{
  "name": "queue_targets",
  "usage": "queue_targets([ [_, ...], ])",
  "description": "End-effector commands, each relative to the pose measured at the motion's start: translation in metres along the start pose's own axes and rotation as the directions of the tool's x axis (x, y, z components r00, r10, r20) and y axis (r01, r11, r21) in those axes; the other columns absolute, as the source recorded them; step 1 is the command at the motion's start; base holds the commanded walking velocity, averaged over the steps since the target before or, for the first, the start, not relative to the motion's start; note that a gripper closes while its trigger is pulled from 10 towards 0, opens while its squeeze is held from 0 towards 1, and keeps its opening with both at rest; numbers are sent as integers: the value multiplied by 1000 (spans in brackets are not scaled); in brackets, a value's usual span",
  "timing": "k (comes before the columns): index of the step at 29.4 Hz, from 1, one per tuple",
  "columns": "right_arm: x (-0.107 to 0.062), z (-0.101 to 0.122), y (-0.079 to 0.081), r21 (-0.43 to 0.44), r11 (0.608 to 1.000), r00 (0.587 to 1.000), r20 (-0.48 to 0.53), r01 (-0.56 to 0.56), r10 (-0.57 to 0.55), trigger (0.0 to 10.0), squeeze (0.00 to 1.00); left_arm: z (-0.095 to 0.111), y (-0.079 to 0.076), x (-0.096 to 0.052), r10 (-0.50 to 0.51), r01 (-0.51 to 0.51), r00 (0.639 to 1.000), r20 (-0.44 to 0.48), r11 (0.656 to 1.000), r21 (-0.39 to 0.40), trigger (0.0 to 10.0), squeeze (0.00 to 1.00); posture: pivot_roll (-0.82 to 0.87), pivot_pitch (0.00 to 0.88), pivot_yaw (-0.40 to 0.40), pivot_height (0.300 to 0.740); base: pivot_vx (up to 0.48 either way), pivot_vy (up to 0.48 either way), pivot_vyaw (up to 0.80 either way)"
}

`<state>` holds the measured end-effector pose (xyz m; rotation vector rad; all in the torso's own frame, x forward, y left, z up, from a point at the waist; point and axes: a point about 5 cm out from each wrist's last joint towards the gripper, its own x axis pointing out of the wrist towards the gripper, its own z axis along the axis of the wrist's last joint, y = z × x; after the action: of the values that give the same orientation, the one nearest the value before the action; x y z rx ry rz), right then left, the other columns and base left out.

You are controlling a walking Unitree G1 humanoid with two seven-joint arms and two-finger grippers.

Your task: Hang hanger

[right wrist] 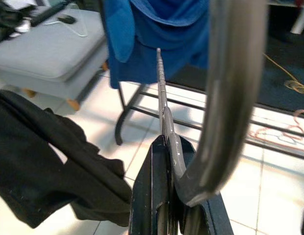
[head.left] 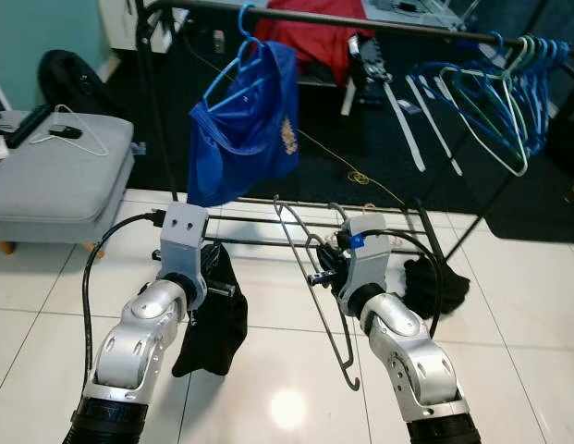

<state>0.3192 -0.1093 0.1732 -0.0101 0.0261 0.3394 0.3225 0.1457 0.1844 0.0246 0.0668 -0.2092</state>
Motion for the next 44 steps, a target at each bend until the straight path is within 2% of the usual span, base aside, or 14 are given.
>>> queue_targets([
  [1,-4,-3,-6,-5,1000,1000,-18,21,-21,10000,0,-3,0,1,46,-48,999,-26,995,-85,10000,0,-50,201,-61,740,0,0,0],
  [9,-3,-5,-7,-12,1000,999,-43,13,-14,10000,0,-1,5,3,74,-75,997,-19,996,-56,10000,0,-48,199,-66,740,0,0,0],
  [14,-5,-23,2,119,991,967,-242,-54,82,10000,0,10,11,6,50,-52,997,52,997,51,10000,0,-50,210,-68,740,0,0,0],
  [16,-11,-32,14,198,970,923,-326,-143,202,10000,0,15,1,6,-120,101,987,104,980,174,10000,0,-50,208,-70,740,0,0,0],
  [18,-12,-33,16,188,969,915,-339,-160,217,10000,0,16,-3,5,-181,158,977,111,968,193,10000,0,-50,208,-70,740,0,0,0],
  [20,-13,-34,16,144,974,907,-360,-177,218,10000,0,20,-8,4,-283,238,952,116,924,300,10000,0,-53,212,-73,740,0,0,0],
  [22,-12,-33,16,117,976,904,-368,-185,216,10000,0,19,-11,6,-376,299,925,60,815,496,10000,4,-51,214,-75,740,0,0,0],
  [27,-12,-30,15,93,981,907,-374,-168,191,10000,0,17,-4,10,-467,359,883,-50,602,714,10000,0,-48,208,-67,740,0,0,0],
  [30,-12,-30,15,93,981,907,-374,-168,191,10000,0,17,-4,10,-467,359,883,-50,602,714,10000,0,-48,208,-67,740,0,0,0],
  [32,-12,-28,15,96,981,904,-383,-167,191,10000,0,17,-2,11,-479,366,876,-61,575,732,10000,0,-48,208,-67,740,0,0,0],
  [33,-14,-26,15,89,981,899,-394,-171,192,10000,0,17,2,15,-475,361,876,-86,526,770,10000,0,-52,213,-58,740,0,0,0],
  [36,-14,-26,15,89,981,899,-394,-171,192,10000,0,17,2,15,-475,361,876,-86,526,770,10000,0,-52,213,-58,740,0,0,0],
  [37,-18,-24,16,85,977,883,-418,-196,213,10000,0,18,8,21,-450,345,887,-107,491,800,10000,0,-54,214,-56,740,0,0,0],
  [44,-31,-24,4,-28,954,825,-512,-297,241,10000,0,28,19,33,-398,289,910,-115,410,865,10000,0,-54,219,-47,740,0,0,0],
])
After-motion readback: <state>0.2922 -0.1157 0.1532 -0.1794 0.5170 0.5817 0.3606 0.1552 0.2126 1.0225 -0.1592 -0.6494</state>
